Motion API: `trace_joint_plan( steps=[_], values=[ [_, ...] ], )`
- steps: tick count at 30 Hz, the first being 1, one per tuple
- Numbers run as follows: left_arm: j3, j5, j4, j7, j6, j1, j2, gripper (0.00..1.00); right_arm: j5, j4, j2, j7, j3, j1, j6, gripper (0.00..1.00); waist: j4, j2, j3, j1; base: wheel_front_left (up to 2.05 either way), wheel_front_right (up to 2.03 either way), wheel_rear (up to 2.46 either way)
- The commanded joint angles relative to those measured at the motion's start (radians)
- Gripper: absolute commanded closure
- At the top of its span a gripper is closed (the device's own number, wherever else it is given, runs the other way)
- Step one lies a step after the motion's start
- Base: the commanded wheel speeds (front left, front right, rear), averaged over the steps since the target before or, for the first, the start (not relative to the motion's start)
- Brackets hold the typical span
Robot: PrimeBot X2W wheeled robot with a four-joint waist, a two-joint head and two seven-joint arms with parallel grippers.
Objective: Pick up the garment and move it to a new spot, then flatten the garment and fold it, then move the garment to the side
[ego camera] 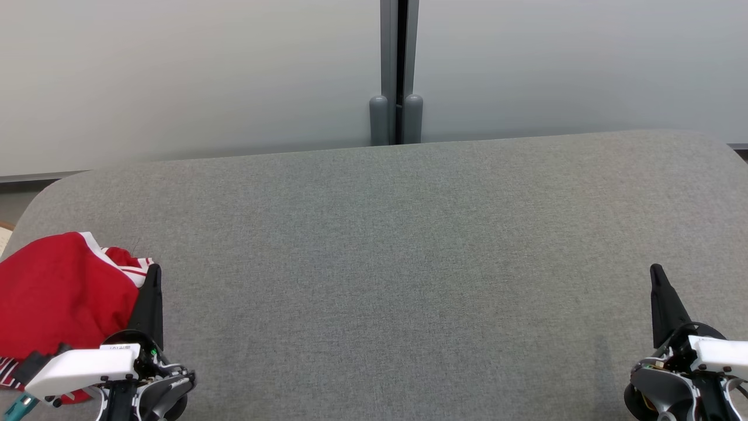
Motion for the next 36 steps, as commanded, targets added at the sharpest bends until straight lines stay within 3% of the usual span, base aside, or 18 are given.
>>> trace_joint_plan(
  steps=[1,4,5,20,36],
  values=[
    [0.002,0.001,0.0,0.001,-0.006,-0.009,0.002,1.0,0.005,0.001,-0.001,-0.001,0.001,-0.007,0.0,1.0,0.0,-0.0001,0.0,0.0,0.0,0.0,0.0],
    [0.002,0.001,0.0,0.001,-0.006,-0.009,0.002,1.0,0.005,0.001,-0.001,-0.001,0.001,-0.007,0.0,1.0,0.0,-0.0001,0.0,0.0,0.0,0.0,0.0],
    [-0.001,0.0,0.003,0.0,0.0,0.001,0.0,0.0,0.0,0.002,0.0,0.0,0.0,0.002,0.0,0.0,0.0,-0.0001,0.0,0.0,0.0,0.0,0.0],
    [-0.064,0.056,-0.011,-0.067,0.0,-0.022,0.006,0.0,-0.069,-0.023,-0.016,-0.062,0.036,0.008,0.0,0.0,0.0,-0.0001,-0.001,0.0,0.0,0.0,0.0],
    [-0.108,0.345,-0.066,-0.136,0.0,-0.042,0.016,0.0,-0.337,-0.061,-0.054,-0.135,0.063,-0.002,0.0,0.0,0.001,-0.0001,-0.008,0.0,0.0,0.0,0.0]
  ],
)
